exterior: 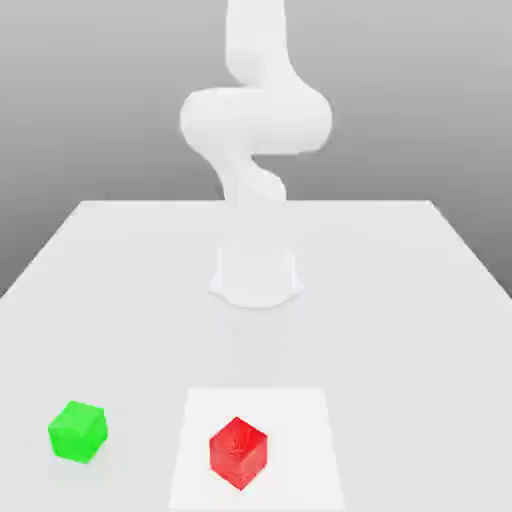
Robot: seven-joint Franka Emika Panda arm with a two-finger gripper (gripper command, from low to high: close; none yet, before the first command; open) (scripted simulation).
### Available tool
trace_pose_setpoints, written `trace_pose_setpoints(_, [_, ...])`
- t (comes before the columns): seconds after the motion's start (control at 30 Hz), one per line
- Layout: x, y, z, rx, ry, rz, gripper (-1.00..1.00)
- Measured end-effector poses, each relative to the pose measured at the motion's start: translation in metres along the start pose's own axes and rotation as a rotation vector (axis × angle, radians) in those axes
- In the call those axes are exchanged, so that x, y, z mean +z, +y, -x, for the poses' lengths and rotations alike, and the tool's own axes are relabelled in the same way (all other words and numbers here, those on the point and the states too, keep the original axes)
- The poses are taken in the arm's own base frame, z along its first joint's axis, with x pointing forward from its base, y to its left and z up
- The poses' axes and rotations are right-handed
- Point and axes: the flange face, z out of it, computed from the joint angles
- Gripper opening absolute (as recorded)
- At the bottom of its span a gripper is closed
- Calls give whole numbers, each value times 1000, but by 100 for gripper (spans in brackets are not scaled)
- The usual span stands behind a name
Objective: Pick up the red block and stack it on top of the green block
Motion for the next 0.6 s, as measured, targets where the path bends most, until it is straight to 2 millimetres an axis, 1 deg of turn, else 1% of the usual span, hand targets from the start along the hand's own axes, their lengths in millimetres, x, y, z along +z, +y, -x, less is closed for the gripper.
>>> trace_pose_setpoints(0.07, [46, 7, 2, -66, -69, 23, 0])
trace_pose_setpoints(0.17, [111, 21, 11, -161, -163, 54, 0])
trace_pose_setpoints(0.23, [151, 32, 22, -224, -224, 75, 0])
trace_pose_setpoints(0.33, [208, 52, 43, -319, -314, 106, 0])
trace_pose_setpoints(0.47, [275, 85, 78, -449, -429, 148, 0])
trace_pose_setpoints(0.6, [330, 125, 118, -581, -542, 194, 0])
